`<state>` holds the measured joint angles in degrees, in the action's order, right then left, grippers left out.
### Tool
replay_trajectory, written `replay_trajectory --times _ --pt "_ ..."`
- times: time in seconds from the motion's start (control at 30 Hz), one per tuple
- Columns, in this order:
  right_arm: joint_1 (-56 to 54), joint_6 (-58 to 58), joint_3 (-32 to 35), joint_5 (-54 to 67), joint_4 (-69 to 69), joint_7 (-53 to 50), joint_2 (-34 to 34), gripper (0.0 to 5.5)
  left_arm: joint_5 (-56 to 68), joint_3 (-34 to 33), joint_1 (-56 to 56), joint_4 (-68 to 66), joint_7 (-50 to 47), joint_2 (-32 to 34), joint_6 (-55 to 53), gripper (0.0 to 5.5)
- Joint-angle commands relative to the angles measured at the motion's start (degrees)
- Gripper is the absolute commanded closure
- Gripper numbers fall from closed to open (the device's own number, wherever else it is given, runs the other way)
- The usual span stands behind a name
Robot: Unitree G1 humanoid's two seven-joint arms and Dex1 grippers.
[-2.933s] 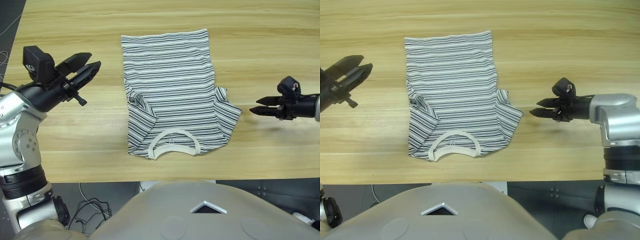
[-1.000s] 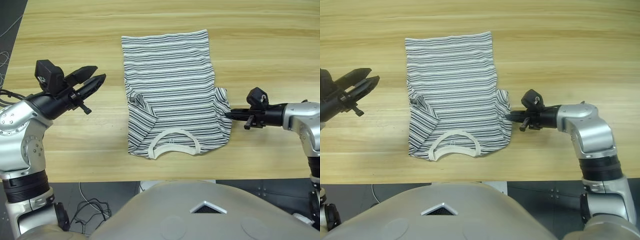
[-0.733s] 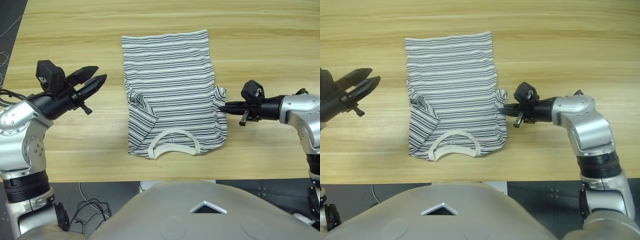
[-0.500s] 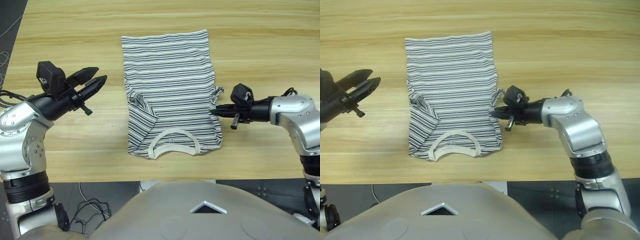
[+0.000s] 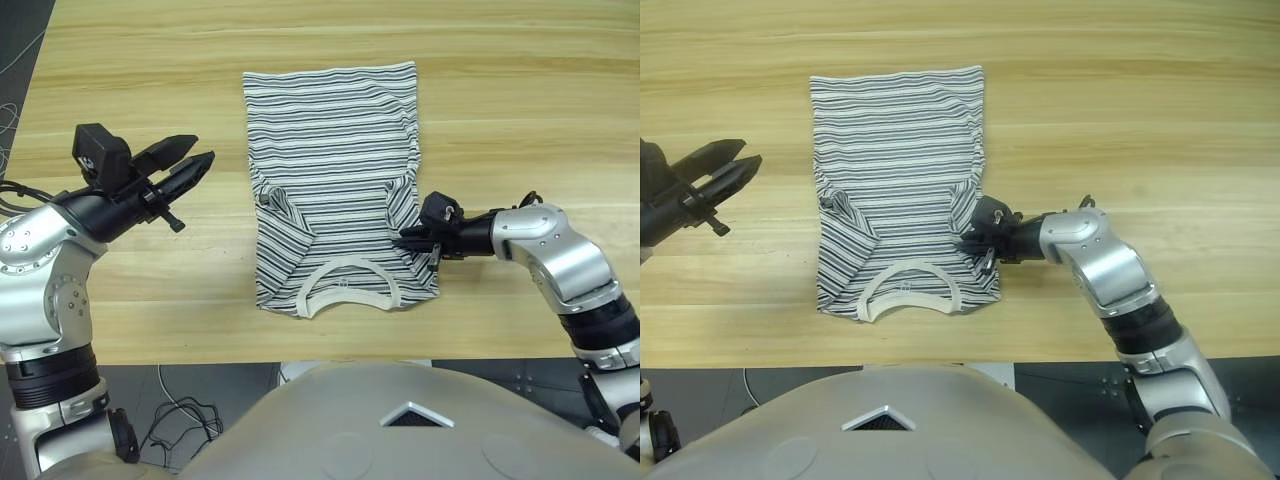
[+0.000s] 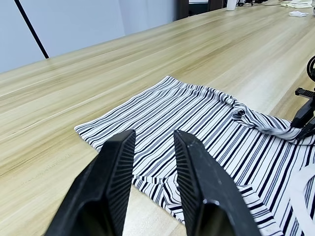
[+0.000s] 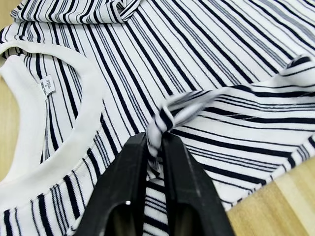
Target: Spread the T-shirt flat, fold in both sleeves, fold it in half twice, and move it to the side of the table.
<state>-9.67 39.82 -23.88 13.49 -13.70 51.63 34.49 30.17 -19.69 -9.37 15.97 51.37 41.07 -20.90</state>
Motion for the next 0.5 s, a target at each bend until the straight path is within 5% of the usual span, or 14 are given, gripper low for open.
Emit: replay_trajectory --times 0.03,0.3,0.43,0.5 --pt "-1.7 -0.2 1.0 0.1 -0.2 0.0 -0.3 4.66 -0.1 0.2 0.1 0.0 0.8 0.9 0.2 4.04" --pt "-3.3 5.6 7.1 7.8 -4.1 2.5 0.3 4.66 0.2 1.6 1.2 0.1 0.0 0.1 -0.5 4.04" --pt "-9.7 20.9 22.8 24.4 0.7 2.6 -2.1 4.66 -1.3 3.6 -0.3 0.7 1.3 0.7 0.8 4.04" --pt "-11.3 21.1 25.6 25.3 3.9 2.0 -1.0 4.66 -1.3 4.1 -0.3 0.9 1.7 0.6 1.4 4.04"
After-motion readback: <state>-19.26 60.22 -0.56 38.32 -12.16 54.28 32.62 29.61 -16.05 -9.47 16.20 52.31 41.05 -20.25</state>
